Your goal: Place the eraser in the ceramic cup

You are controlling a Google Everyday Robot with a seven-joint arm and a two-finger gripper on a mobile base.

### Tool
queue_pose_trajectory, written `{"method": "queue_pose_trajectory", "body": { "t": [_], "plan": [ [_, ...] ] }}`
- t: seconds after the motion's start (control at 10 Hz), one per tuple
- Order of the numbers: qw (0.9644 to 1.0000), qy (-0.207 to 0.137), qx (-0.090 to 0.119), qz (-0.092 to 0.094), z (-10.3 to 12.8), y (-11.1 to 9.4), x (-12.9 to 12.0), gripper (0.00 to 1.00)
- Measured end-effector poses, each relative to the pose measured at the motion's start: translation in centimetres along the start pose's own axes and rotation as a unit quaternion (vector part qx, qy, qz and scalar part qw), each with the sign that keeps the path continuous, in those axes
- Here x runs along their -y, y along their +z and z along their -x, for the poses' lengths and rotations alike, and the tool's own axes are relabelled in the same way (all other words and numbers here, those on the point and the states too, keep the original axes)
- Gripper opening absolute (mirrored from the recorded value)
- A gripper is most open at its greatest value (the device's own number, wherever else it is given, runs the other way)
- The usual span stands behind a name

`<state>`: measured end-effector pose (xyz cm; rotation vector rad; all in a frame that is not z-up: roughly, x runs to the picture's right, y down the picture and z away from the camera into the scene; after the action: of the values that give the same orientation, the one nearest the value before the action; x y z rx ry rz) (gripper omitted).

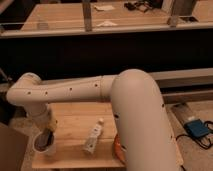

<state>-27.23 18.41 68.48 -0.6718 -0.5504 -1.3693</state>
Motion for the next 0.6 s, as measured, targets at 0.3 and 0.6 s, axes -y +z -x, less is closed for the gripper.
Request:
{"method": "queue_pose_trajectory", "body": {
  "t": [0.3,0.6],
  "plan": [
    [1.0000,0.000,-0.002,0.001,-0.01,0.00,-0.01,0.13],
    [1.0000,-0.001,-0.005,0.002,-0.02,0.01,0.02,0.13]
  ]
}}
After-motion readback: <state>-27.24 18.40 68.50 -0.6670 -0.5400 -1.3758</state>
